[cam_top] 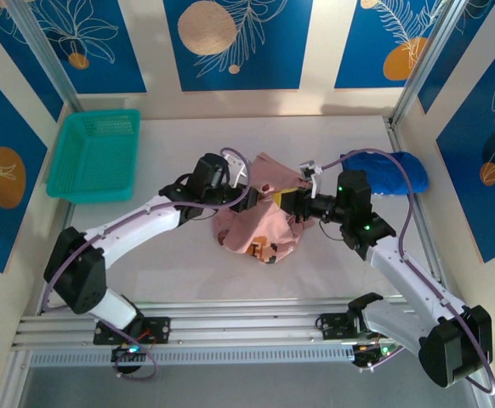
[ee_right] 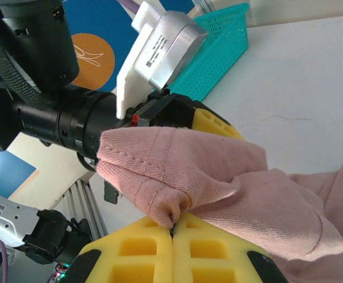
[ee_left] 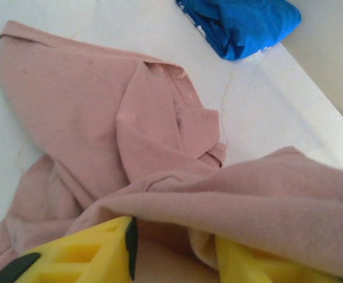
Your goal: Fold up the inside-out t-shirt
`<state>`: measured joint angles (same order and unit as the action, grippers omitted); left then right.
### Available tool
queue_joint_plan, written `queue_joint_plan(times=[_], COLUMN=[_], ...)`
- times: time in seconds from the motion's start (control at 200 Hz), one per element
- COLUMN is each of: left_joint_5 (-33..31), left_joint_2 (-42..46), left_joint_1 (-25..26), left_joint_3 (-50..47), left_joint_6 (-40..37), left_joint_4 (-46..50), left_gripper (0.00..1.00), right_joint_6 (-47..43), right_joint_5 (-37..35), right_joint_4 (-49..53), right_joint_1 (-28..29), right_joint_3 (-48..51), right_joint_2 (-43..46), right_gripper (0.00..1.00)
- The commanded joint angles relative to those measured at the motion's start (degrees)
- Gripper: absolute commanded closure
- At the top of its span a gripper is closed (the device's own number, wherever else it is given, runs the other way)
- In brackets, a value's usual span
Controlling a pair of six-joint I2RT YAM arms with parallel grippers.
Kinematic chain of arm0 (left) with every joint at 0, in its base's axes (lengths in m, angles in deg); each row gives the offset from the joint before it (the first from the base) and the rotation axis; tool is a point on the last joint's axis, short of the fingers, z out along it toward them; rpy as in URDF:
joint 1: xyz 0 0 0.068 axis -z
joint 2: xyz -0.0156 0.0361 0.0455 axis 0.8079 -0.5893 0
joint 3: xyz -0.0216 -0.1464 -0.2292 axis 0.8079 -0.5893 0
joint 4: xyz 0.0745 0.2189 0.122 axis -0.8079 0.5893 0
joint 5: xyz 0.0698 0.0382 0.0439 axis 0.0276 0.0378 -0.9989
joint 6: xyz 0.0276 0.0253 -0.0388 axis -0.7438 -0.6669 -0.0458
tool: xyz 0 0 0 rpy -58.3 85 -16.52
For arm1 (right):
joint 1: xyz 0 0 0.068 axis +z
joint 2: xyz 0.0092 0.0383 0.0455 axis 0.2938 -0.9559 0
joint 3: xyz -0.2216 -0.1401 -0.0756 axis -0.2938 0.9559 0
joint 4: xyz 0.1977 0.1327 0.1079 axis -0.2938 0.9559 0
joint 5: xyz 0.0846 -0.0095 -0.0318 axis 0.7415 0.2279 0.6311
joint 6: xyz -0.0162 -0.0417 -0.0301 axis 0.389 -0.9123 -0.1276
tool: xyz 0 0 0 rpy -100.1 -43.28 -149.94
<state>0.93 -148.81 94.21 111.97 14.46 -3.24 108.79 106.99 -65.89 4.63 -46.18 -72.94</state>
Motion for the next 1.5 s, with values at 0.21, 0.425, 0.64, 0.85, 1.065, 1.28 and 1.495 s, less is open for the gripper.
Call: queue_joint_plan(times=[0.21, 0.425, 0.64, 0.85, 1.065, 1.28, 1.495], left_joint_5=[10.9, 18.9, 23.9, 26.7, 27.5, 26.4, 24.4], left_joint_2=[1.3, 12.9, 19.0, 19.8, 19.6, 19.1, 17.8], left_joint_1=[-2.0, -5.3, -9.3, -10.8, -10.8, -10.8, -10.8], left_joint_3=[1.4, -4.1, -5.7, -6.2, -5.3, -3.6, -2.2], left_joint_6=[1.4, 4.2, 5.9, 7.6, 8.0, 7.5, 7.4], left_joint_4=[-5.8, -8.5, -5.4, -5.0, -4.5, -2.6, -0.4], left_gripper=[1.00, 1.00, 1.00, 1.00, 1.00, 1.00, 1.00], right_joint_6=[0.0, 1.3, -2.6, -5.2, -12.1, -14.3, -13.6], right_joint_5=[-4.0, -8.2, -6.6, -6.4, -15.5, -27.9, -23.0], right_joint_4=[2.9, 8.0, 10.5, 12.8, 16.1, 20.7, 21.3], right_joint_1=[-1.3, -4.1, -4.1, -3.3, 0.9, 6.3, 7.8], right_joint_3=[-0.6, -2.9, -4.9, -6.6, -6.8, -7.1, -5.2], right_joint_2=[2.9, 4.3, 3.9, 0.6, -0.5, -1.6, 2.2], right_gripper=[1.00, 1.00, 1.00, 0.94, 0.72, 0.62, 0.57])
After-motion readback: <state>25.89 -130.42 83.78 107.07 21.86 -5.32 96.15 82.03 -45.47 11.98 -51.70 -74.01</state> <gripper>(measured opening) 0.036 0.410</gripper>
